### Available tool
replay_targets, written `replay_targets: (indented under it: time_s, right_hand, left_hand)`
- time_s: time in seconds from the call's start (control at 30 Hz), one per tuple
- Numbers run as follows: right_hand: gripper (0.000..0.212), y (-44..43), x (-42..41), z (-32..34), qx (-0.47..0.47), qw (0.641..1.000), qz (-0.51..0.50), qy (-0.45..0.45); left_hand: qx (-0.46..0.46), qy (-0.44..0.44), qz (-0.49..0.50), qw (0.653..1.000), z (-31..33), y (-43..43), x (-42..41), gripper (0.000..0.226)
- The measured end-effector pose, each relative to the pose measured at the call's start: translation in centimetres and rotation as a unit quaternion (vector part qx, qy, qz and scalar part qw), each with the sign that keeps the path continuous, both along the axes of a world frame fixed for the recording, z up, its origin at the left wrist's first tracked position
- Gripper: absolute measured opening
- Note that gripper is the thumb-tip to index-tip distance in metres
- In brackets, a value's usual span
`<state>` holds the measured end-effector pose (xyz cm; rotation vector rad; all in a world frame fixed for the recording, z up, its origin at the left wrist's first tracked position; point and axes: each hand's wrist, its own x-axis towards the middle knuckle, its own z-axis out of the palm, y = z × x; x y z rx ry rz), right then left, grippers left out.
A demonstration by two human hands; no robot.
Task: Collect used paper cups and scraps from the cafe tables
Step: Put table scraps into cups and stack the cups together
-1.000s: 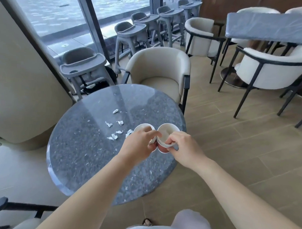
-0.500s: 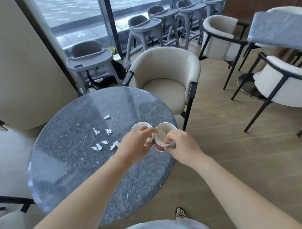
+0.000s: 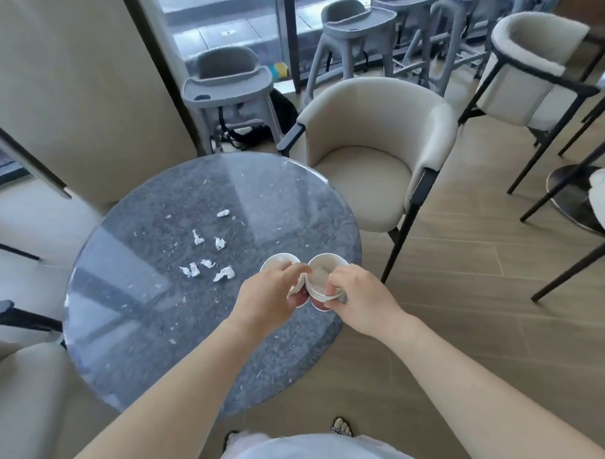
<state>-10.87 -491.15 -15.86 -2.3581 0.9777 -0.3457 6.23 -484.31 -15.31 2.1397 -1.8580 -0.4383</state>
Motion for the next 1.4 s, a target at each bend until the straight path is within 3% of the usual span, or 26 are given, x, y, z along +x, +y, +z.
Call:
replay_targets:
  time_s: [0.27, 0.4, 0.57, 0.7, 0.83, 1.03, 1.4]
  right_hand:
    - [0.011, 0.0, 5.9, -1.9, -0.015, 0.993, 0.117, 0.011]
    - [0.011, 0.1, 8.6, -3.1, -0.022, 0.985, 0.169, 0.012]
    - [0.011, -0.1, 9.9, -4.9, -0.043, 0.973, 0.214, 0.076]
    - [0.010, 0.0, 10.7, -4.9, -0.055, 0.969, 0.214, 0.110]
    - [0.025, 0.1, 11.4, -4.1, -0.065, 0.966, 0.216, 0.124]
    - [0.021, 0.4, 11.7, -3.2, -0.045, 0.980, 0.183, 0.061]
    - [0.019, -0.3, 17.9, -0.8, -0.024, 0.994, 0.106, 0.014]
  left_hand:
    - [0.036, -0.014, 0.105, 0.994, -1.3, 4.0, 4.1, 0.069]
    - [0.077, -0.038, 0.140, 0.986, -2.6, 5.3, 5.5, 0.069]
    - [0.109, -0.070, 0.164, 0.978, -4.5, 6.5, 6.5, 0.060]
    - [0.107, -0.083, 0.160, 0.978, -5.2, 7.2, 6.9, 0.053]
    - [0.081, -0.060, 0.153, 0.983, -5.1, 6.9, 7.2, 0.044]
    - [0.023, 0.013, 0.168, 0.985, -4.4, 6.0, 8.0, 0.020]
    - [-0.047, 0.028, 0.150, 0.987, -2.6, 3.6, 16.0, 0.022]
